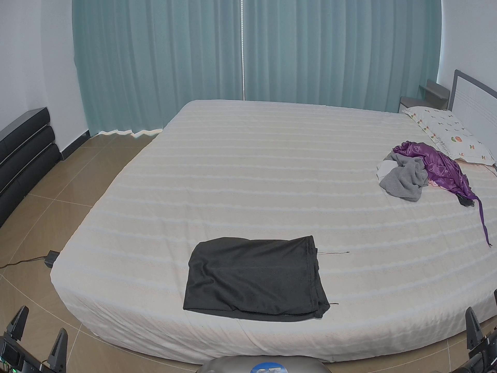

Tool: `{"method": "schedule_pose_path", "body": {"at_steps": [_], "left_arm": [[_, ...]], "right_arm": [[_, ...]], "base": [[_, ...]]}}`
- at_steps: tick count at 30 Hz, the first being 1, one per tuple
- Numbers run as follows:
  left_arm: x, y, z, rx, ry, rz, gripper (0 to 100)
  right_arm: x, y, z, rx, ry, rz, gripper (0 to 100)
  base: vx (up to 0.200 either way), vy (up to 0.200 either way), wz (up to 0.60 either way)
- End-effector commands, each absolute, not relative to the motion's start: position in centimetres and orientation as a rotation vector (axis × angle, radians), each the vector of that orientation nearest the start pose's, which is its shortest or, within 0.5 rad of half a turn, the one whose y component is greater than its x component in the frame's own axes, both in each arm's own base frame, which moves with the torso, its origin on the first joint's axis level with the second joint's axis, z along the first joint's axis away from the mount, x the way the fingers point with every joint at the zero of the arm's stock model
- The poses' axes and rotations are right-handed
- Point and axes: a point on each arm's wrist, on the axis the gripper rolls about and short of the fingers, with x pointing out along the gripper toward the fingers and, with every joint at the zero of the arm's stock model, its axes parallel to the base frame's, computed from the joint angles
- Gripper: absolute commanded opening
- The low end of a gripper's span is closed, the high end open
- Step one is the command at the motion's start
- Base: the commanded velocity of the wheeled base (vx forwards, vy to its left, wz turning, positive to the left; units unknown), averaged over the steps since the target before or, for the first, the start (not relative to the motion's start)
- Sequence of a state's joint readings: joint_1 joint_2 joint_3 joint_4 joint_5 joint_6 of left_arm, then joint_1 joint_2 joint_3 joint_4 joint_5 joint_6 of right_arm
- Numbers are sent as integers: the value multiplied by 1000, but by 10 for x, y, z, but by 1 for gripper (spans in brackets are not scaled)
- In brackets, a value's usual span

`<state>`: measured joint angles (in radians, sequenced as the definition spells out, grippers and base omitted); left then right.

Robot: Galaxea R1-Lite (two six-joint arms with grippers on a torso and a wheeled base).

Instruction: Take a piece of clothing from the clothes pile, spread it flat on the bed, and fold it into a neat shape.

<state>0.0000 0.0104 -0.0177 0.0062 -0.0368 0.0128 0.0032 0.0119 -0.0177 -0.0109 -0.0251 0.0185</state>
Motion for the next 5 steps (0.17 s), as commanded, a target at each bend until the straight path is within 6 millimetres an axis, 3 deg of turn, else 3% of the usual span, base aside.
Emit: {"method": "schedule_pose_path", "body": {"at_steps": [1,5], "left_arm": [[-23,-1,75,12,6,-37,100],[-23,-1,75,12,6,-37,100]], "right_arm": [[-23,-1,77,17,-9,-17,100],[-23,-1,76,20,-8,-15,100]], "base": [[0,0,0],[0,0,0]]}}
